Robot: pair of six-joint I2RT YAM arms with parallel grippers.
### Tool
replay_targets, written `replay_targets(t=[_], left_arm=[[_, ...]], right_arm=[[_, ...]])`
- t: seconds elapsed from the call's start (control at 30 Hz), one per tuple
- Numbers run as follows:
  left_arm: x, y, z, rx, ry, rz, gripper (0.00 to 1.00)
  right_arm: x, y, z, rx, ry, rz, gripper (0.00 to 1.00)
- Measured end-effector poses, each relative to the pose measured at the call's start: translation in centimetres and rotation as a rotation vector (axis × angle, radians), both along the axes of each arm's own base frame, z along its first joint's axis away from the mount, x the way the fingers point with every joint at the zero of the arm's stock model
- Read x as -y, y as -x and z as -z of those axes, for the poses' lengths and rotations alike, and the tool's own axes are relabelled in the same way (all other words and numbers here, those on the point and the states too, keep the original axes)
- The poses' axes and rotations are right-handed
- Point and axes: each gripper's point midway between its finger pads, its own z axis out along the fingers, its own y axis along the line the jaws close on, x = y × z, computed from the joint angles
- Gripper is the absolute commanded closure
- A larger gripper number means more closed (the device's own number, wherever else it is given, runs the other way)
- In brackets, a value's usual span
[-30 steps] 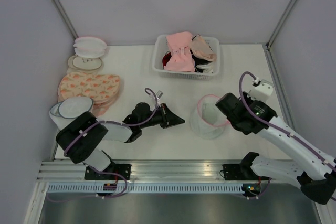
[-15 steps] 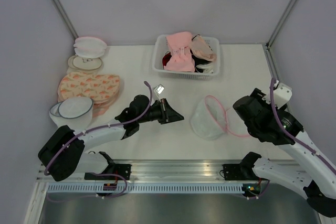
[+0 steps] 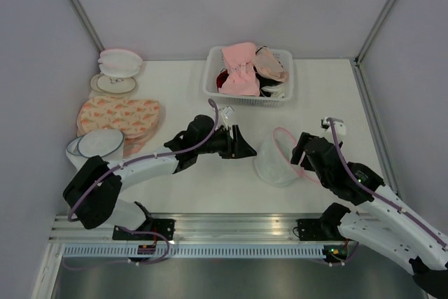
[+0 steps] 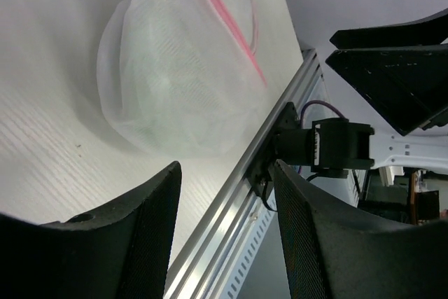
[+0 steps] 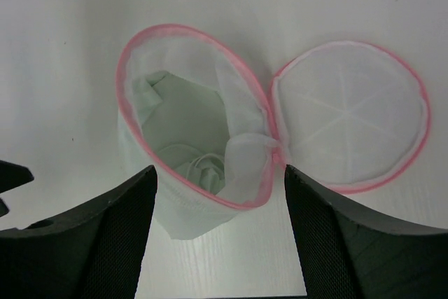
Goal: Unzip the laundry bag and remove the bra
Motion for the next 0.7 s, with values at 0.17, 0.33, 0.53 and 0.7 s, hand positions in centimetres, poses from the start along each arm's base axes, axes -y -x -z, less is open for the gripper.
replay_targets(t=[0.17,0.33,0.53,0.7], left_arm=[[0.5,0.5,2.8,-0.032,-0.073,0.011,0.39],[1.1,1.1,3.6,-0.036,-0.107,0.024,0.39],[3.7,0.7,0.5,0.027,-0.064,0.042,0.36],[6.0,-1.9,-0.7,0.06,-0.062,0.013,0.36]], right_arm=[[-2.5,-0.8,2.2,-0.036,-0.004,-0.097,0.22],[-3.1,-1.4,3.4,-0.047,0.018,-0.105,0.22],[-1.8,-1.8,3.4,-0.021,0.032,-0.021,0.22],[-0.9,-1.4,4.1,-0.033,0.042,0.02,0.22]])
